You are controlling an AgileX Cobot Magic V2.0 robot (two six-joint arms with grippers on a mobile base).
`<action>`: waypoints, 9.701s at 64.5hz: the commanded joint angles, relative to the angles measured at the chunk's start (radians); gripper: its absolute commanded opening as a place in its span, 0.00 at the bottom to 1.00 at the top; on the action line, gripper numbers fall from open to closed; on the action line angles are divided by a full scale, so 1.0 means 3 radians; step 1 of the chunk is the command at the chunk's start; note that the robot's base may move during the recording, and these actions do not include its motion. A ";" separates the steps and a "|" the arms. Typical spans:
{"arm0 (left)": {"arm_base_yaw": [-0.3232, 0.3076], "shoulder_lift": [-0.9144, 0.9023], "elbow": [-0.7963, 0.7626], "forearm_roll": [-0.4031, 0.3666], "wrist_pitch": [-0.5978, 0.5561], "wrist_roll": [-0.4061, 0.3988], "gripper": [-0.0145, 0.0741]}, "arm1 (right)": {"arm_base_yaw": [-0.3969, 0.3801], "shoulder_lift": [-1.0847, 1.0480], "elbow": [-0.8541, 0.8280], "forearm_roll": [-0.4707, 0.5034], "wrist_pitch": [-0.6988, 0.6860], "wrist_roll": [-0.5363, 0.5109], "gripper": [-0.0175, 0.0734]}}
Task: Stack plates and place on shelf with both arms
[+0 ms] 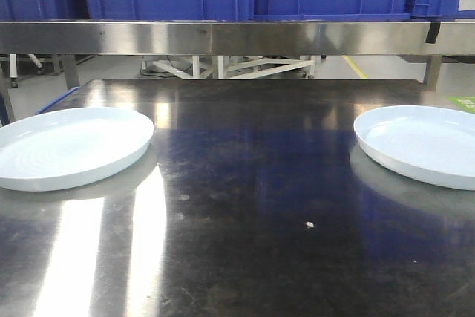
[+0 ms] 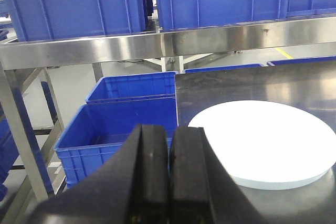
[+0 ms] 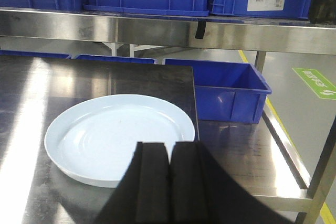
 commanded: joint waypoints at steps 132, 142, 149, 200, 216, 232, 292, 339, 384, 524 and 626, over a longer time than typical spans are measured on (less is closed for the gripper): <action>0.0028 0.4767 -0.3393 -0.0502 0.2170 -0.0020 0.26 | -0.0001 -0.0062 0.0004 -0.0028 -0.0304 -0.0022 0.24; 0.0150 0.5142 -0.3691 -0.0502 0.2320 -0.0020 0.35 | -0.0001 -0.0062 0.0004 -0.0028 -0.0304 -0.0022 0.24; 0.0197 0.5340 -0.3916 -0.0502 0.2403 -0.0020 0.52 | -0.0001 -0.0062 0.0004 -0.0028 -0.0304 -0.0022 0.24; 0.0170 0.6184 -0.4734 -0.0535 0.2984 -0.0020 0.52 | -0.0001 -0.0062 0.0004 -0.0028 -0.0304 -0.0022 0.24; 0.0157 0.6190 -0.4734 -0.0535 0.3026 -0.0020 0.41 | -0.0001 -0.0062 0.0004 -0.0028 -0.0304 -0.0022 0.24; 0.0157 0.6183 -0.4796 -0.0535 0.3206 -0.0020 0.26 | -0.0001 -0.0062 0.0004 -0.0028 -0.0304 -0.0022 0.24; -0.0939 0.6519 -0.5774 -0.1423 0.3103 -0.0020 0.26 | -0.0001 -0.0062 0.0004 -0.0028 -0.0304 -0.0022 0.24; -0.1132 0.6435 -0.5725 -0.1052 0.2991 -0.0020 0.64 | -0.0001 -0.0062 0.0004 -0.0028 -0.0304 -0.0022 0.24; -0.0968 0.4418 -0.3084 -0.0613 0.0240 -0.0020 0.26 | -0.0001 -0.0062 0.0004 -0.0028 -0.0304 -0.0022 0.24; -0.0058 0.1601 -0.1554 -0.0270 -0.0121 -0.0020 0.26 | -0.0001 0.2151 -0.1501 0.0484 0.0308 0.0239 0.26; -0.0058 0.1601 -0.1554 -0.0270 -0.0121 -0.0020 0.26 | -0.0455 0.5842 -0.4378 0.0319 0.2427 -0.0184 0.64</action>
